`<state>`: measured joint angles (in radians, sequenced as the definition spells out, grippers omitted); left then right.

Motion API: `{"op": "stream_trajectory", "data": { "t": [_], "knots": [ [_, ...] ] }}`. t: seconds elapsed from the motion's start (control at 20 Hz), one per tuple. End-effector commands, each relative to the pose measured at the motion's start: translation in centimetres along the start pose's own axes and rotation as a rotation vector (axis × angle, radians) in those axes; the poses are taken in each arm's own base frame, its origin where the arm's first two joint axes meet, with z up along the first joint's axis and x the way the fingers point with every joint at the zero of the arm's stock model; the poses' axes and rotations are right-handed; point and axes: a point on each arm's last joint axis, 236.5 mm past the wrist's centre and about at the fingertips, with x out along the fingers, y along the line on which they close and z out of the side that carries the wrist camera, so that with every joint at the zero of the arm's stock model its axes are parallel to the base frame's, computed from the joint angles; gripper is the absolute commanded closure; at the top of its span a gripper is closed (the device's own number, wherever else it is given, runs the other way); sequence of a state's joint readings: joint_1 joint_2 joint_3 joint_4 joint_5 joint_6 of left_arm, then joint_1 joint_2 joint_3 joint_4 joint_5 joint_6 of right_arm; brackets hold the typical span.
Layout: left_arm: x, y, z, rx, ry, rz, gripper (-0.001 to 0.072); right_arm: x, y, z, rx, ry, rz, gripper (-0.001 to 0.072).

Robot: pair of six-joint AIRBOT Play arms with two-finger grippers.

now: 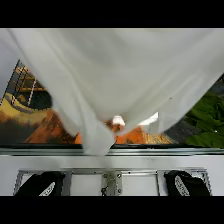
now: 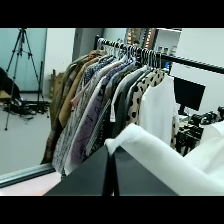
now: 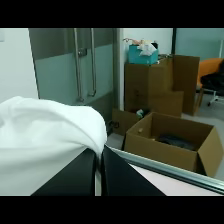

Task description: Fold the clothes and pants, and hang the long-sleeved shirts on hangers.

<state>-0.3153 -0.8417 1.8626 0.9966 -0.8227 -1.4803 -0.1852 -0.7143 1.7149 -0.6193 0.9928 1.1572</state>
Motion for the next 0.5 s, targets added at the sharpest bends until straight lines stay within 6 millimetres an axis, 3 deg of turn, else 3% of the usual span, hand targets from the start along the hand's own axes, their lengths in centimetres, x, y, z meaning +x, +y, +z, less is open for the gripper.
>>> {"op": "stream_trajectory", "data": {
  "t": [0.0, 0.1, 0.2, 0.35, 0.45],
  "knots": [
    [3.2, 4.7, -1.5, 0.051, 0.077, 0.141, 0.0691, 1.7, -1.8, -0.8, 0.123, 0.013, -0.004, 0.0696],
    [6.5, 10.1, -5.8, 0.049, 0.207, 0.270, 0.0691, 4.2, -4.7, -3.9, 0.186, 0.097, -0.017, 0.0696],
    [10.0, 15.0, -11.5, 0.041, 0.332, 0.344, 0.0691, 7.2, -8.6, -8.5, 0.247, 0.212, -0.043, 0.0696],
    [13.8, 22.2, -20.1, -0.018, 0.480, 0.421, 0.0691, 11.6, -15.0, -17.2, 0.312, 0.389, -0.122, 0.0696],
    [15.0, 26.1, -23.9, -0.067, 0.519, 0.460, 0.0691, 13.7, -19.3, -23.4, 0.297, 0.495, -0.204, 0.0696]
  ]
}}
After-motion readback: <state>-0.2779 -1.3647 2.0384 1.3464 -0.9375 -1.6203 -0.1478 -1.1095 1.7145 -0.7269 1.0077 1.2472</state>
